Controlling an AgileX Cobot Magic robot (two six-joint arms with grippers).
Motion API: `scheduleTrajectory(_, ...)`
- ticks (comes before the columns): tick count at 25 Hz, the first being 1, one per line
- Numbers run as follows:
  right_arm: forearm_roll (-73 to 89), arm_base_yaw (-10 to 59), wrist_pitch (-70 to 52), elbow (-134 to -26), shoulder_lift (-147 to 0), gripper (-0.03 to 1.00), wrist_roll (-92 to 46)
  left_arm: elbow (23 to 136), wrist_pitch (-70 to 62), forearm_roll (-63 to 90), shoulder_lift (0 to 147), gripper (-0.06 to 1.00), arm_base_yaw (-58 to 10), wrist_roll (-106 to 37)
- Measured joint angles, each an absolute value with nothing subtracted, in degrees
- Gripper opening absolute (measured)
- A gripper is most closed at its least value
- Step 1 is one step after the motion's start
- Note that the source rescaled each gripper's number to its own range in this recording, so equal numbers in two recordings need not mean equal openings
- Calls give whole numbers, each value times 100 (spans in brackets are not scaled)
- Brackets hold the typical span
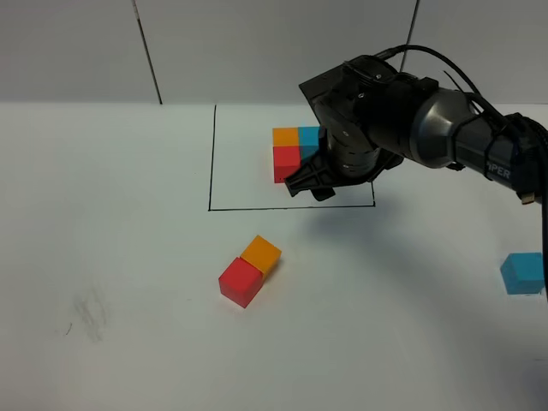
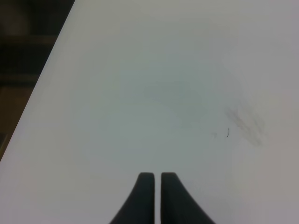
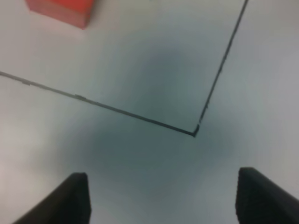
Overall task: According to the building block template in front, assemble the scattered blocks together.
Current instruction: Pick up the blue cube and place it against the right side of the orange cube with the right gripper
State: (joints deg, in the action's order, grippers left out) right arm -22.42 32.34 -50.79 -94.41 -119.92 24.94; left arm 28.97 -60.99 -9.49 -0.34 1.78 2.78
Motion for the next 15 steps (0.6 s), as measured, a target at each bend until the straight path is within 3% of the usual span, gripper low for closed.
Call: scheduleTrajectory(15,-2065,2397,-5146,-8961,-11866,75,2130,2897,-6099,-949,-34,0,178,278)
